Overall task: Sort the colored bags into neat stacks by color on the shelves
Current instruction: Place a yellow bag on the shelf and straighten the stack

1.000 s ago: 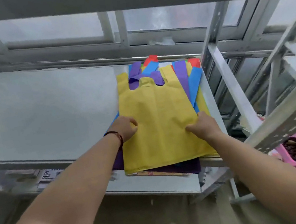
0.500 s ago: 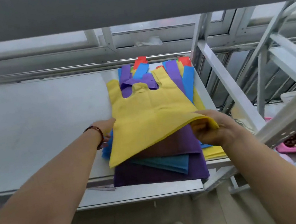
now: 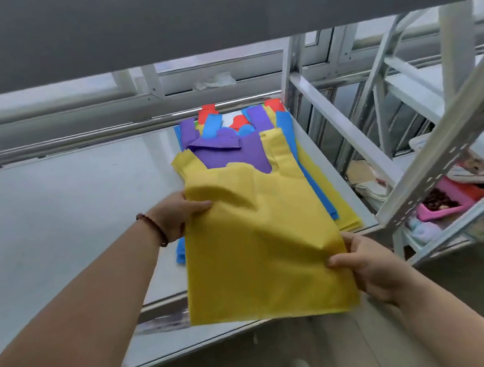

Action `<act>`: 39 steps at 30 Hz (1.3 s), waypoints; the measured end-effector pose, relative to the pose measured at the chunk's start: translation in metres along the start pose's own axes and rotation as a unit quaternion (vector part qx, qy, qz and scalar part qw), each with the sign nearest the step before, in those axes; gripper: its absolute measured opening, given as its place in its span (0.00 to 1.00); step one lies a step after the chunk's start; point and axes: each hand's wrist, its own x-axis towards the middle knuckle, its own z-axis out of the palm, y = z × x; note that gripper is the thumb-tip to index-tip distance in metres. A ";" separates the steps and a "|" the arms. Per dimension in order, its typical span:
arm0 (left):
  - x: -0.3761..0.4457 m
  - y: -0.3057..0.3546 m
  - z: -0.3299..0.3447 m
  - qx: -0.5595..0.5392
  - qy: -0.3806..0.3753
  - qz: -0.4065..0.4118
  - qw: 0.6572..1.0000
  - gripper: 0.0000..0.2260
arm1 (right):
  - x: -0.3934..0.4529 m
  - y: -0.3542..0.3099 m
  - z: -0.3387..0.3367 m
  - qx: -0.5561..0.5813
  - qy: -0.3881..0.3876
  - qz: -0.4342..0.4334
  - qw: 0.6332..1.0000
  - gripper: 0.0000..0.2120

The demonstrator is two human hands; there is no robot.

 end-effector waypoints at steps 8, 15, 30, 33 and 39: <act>-0.006 0.044 0.043 0.024 -0.195 0.113 0.974 0.40 | -0.075 -0.012 -0.031 -0.020 0.033 -0.165 0.986 0.24; -0.017 0.068 0.160 0.120 -0.324 0.180 0.921 0.36 | -0.153 0.012 -0.067 -0.027 0.093 -0.175 0.980 0.45; -0.023 0.053 0.417 0.220 -0.377 0.216 0.874 0.16 | -0.296 0.072 -0.234 0.032 0.327 -0.267 0.906 0.48; -0.013 0.047 0.474 0.259 -0.379 0.204 0.865 0.16 | -0.314 0.080 -0.286 0.021 0.343 -0.264 0.901 0.48; 0.012 0.027 0.584 0.262 -0.363 0.155 0.881 0.18 | -0.350 0.089 -0.392 -0.013 0.340 -0.253 0.906 0.47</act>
